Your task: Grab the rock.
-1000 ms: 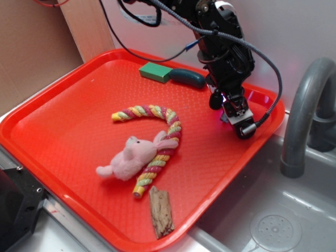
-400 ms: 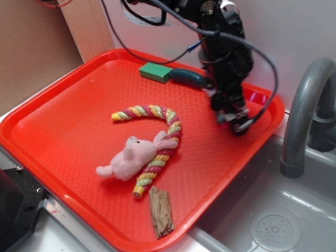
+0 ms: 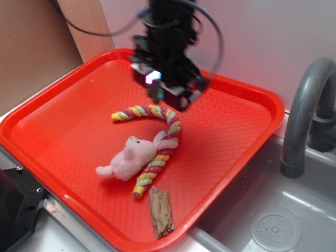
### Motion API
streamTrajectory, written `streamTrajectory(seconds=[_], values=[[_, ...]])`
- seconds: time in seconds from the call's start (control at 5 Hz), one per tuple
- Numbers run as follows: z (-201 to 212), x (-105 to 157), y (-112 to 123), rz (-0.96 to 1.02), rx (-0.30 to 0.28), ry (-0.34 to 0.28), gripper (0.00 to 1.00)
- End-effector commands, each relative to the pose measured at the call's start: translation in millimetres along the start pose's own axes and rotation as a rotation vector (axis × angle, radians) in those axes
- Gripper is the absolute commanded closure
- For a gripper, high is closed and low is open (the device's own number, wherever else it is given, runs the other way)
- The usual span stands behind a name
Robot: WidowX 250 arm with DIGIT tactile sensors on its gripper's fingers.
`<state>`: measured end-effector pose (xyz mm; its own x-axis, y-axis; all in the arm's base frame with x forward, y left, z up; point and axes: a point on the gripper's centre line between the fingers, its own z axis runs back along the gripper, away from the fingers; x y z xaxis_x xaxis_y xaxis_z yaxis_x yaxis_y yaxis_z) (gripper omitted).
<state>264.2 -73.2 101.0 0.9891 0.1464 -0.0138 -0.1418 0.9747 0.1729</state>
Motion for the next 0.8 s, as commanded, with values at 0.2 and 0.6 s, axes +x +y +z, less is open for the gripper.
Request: streamTrajectory(seconds=[0.2,0.6], values=[[96.6,-62.5,52.8,0.315,-0.200,-0.120,1.00],[89.0,-66.2,61.1,0.274,-0.235,-0.144,1.00]])
